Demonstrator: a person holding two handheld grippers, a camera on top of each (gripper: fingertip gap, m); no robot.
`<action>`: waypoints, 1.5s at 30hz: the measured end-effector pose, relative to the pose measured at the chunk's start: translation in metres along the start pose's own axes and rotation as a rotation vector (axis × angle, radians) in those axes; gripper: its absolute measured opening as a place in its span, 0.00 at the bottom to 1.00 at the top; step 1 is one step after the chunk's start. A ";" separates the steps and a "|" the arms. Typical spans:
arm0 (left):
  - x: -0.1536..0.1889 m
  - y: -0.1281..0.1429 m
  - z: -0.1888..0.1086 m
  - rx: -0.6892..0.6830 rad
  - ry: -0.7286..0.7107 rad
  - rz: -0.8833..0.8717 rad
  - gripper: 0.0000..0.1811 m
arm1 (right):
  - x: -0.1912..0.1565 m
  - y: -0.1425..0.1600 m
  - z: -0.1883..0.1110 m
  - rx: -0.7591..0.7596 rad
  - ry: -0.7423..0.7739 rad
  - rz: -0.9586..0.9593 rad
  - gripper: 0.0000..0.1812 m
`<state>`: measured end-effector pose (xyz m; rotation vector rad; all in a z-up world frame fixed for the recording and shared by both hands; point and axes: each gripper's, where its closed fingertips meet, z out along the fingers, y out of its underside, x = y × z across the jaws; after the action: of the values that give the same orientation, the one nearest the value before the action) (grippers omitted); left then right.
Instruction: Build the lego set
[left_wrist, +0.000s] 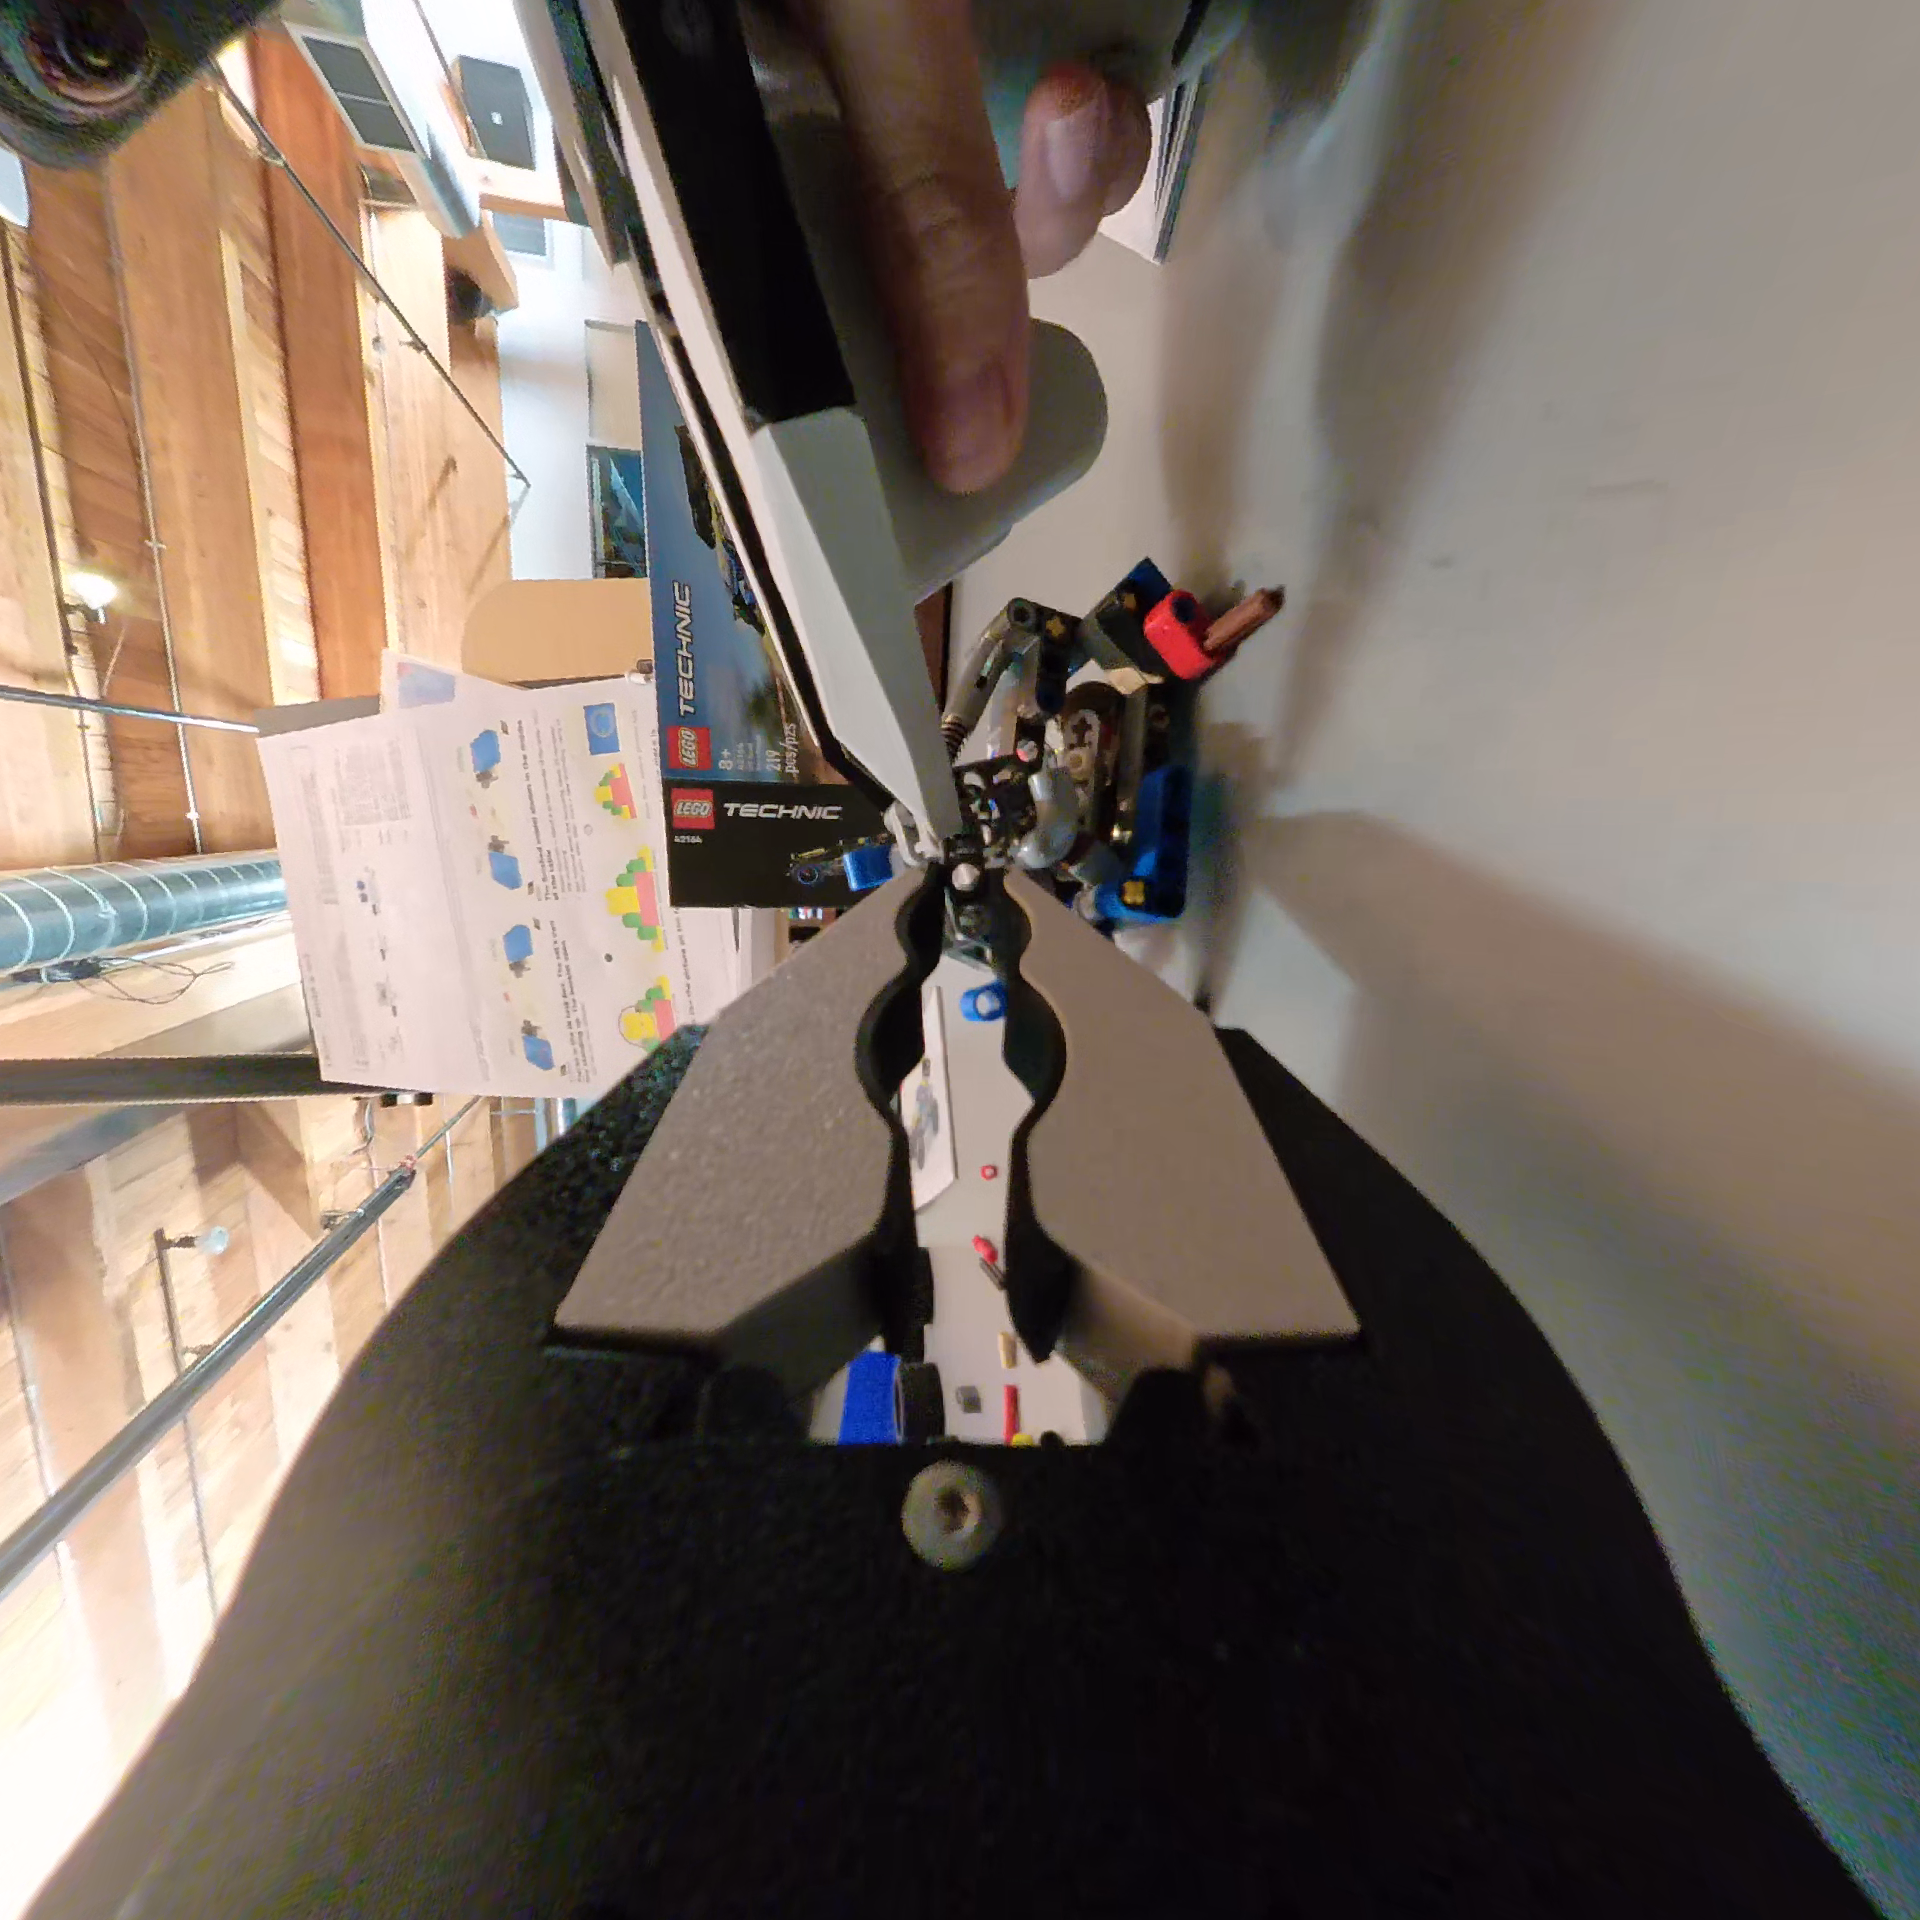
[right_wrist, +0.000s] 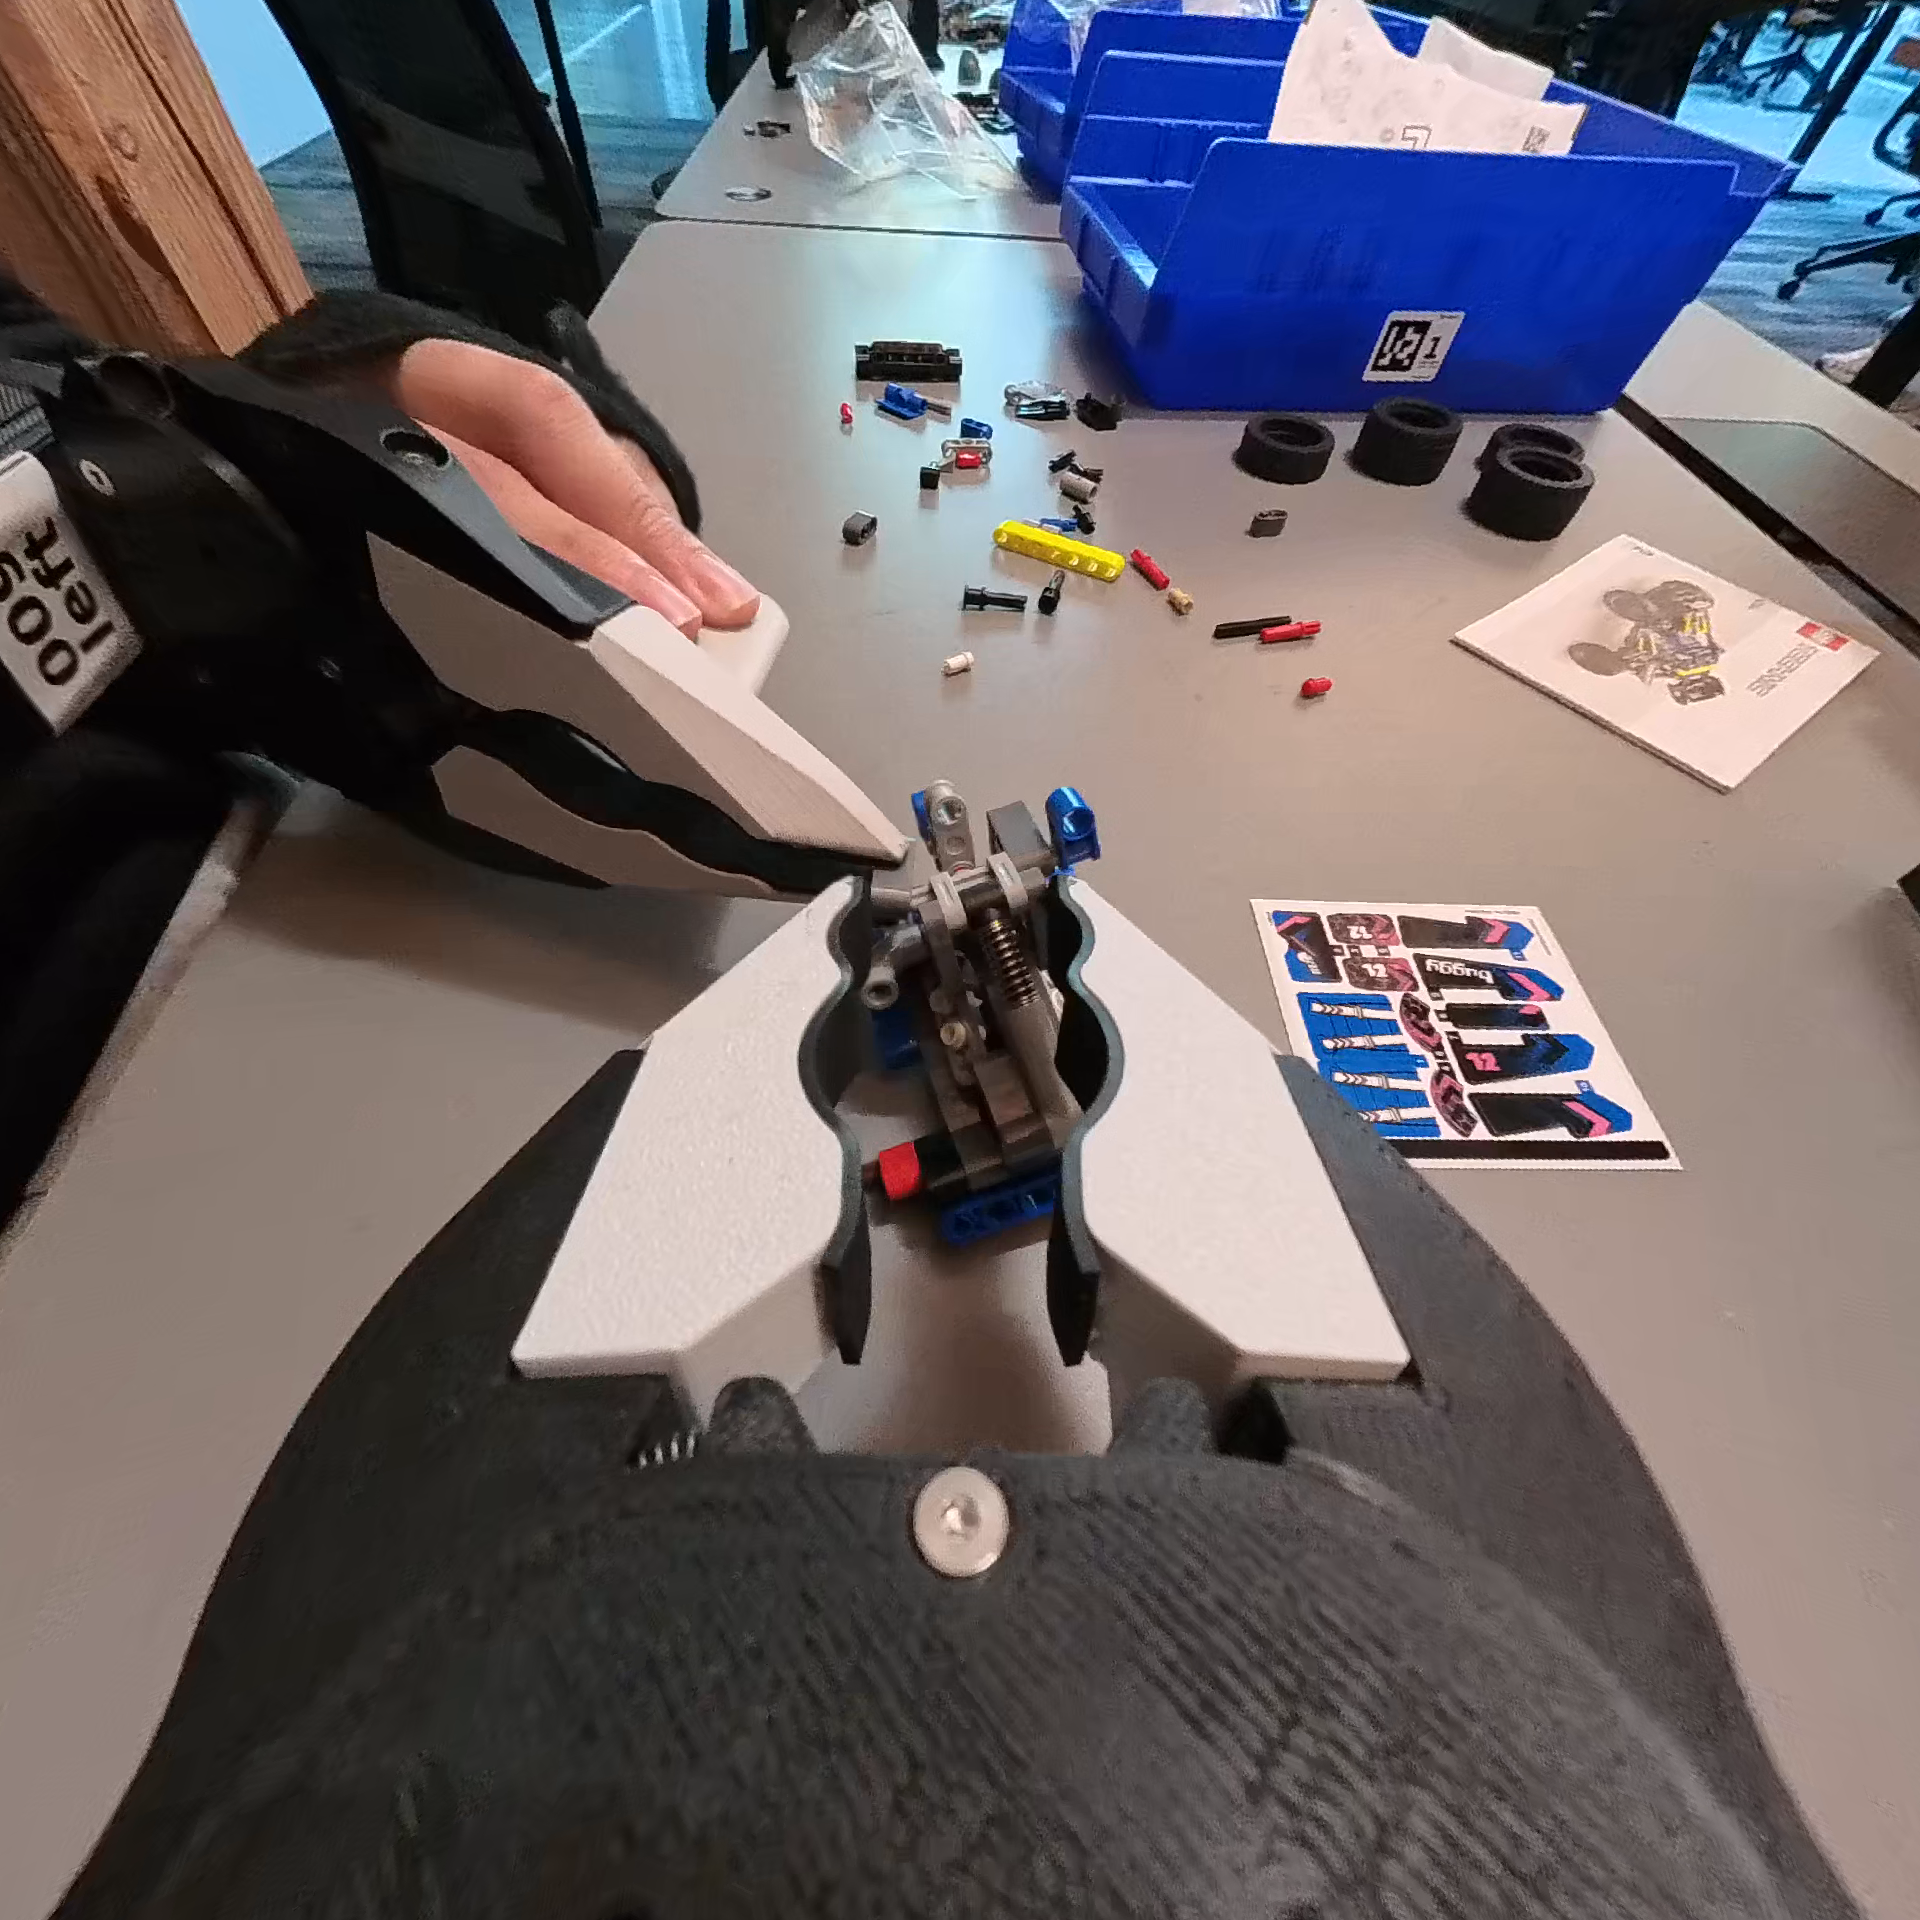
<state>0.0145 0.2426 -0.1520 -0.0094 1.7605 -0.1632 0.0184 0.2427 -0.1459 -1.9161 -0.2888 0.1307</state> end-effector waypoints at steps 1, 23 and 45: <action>0.000 0.000 0.000 0.004 0.004 -0.011 0.03 | 0.000 0.000 0.000 -0.001 0.004 -0.004 0.18; 0.001 0.001 0.000 0.028 0.009 0.039 0.03 | 0.003 0.002 0.002 -0.016 0.021 -0.030 0.17; -0.009 0.003 -0.006 0.267 0.537 -0.748 0.29 | 0.000 -0.001 0.002 0.003 0.010 -0.064 0.15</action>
<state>0.0105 0.2469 -0.1422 -0.4709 2.1785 -1.0201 0.0180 0.2449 -0.1457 -1.9015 -0.3426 0.0792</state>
